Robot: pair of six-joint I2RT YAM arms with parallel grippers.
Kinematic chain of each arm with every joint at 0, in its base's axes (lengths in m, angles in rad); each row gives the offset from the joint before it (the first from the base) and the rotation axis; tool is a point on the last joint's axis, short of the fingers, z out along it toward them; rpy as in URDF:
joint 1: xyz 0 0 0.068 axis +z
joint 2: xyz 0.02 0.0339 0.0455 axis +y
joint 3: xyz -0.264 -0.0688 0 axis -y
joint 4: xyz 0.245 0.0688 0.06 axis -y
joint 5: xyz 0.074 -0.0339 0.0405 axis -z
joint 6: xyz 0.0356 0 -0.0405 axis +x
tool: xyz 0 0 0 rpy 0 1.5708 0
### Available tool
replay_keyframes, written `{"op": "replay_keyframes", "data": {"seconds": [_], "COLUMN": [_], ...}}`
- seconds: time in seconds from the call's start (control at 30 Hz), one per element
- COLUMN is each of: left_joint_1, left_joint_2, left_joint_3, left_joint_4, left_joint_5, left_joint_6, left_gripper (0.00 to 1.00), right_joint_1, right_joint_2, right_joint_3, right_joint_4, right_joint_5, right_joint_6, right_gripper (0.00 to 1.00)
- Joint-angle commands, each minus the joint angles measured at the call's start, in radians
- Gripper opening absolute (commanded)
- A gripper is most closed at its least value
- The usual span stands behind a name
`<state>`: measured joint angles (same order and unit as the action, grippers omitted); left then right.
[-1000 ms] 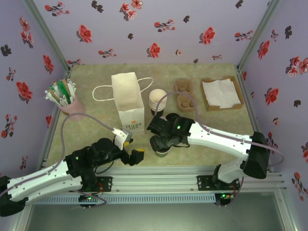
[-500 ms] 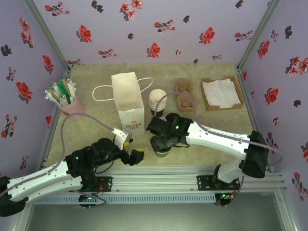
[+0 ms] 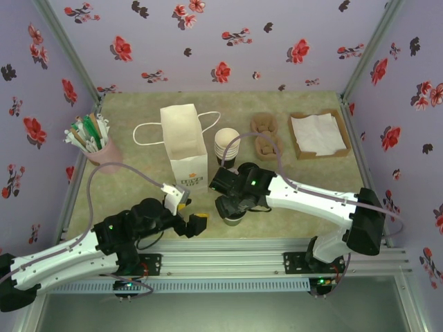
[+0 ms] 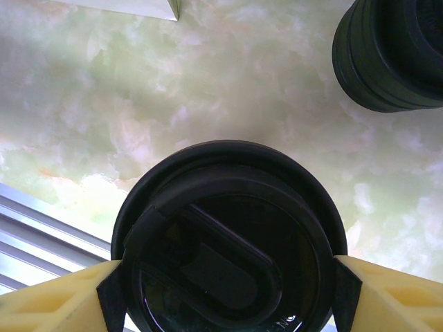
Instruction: Pack the takeout coffee
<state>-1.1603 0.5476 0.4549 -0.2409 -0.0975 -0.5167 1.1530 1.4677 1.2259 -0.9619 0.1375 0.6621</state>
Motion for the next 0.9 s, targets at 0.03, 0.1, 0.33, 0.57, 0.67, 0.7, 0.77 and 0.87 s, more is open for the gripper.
{"op": "replay_keyframes", "data": {"seconds": [0.03,0.1,0.33,0.57,0.67,0.7,0.77,0.87], "left_joint_1": [0.008,0.008,0.008,0.008,0.008,0.008,0.008,0.009], "left_joint_2": [-0.004,-0.005,-0.005,-0.005,-0.005,-0.004,-0.004,-0.003], "left_joint_3": [-0.012,-0.012,-0.013,-0.015,-0.015,-0.015,-0.015,-0.015], "left_joint_4": [0.035,0.038,0.04,0.044,0.045,0.045,0.045,0.045], "left_joint_5": [-0.021,-0.021,-0.021,-0.021,-0.021,-0.019,-0.019,-0.019], "left_joint_6": [0.0,0.001,0.0,0.0,0.0,0.0,0.0,-0.001], "left_gripper": [1.0,1.0,0.99,0.99,0.99,0.99,1.0,1.0], "right_joint_1": [0.009,0.01,0.013,0.015,0.016,0.016,0.016,0.016], "right_joint_2": [0.01,0.011,0.011,0.009,0.014,0.017,0.023,0.028], "right_joint_3": [-0.008,-0.009,-0.02,-0.018,-0.023,-0.023,-0.024,-0.024], "right_joint_4": [0.01,0.01,0.01,0.0,0.003,0.004,0.005,0.006], "right_joint_5": [-0.005,-0.007,-0.008,0.008,0.008,0.007,0.007,0.006], "right_joint_6": [-0.002,-0.001,0.003,0.01,0.007,0.007,0.007,0.01], "right_gripper": [0.74,0.75,0.74,0.75,0.74,0.74,0.75,0.74]}}
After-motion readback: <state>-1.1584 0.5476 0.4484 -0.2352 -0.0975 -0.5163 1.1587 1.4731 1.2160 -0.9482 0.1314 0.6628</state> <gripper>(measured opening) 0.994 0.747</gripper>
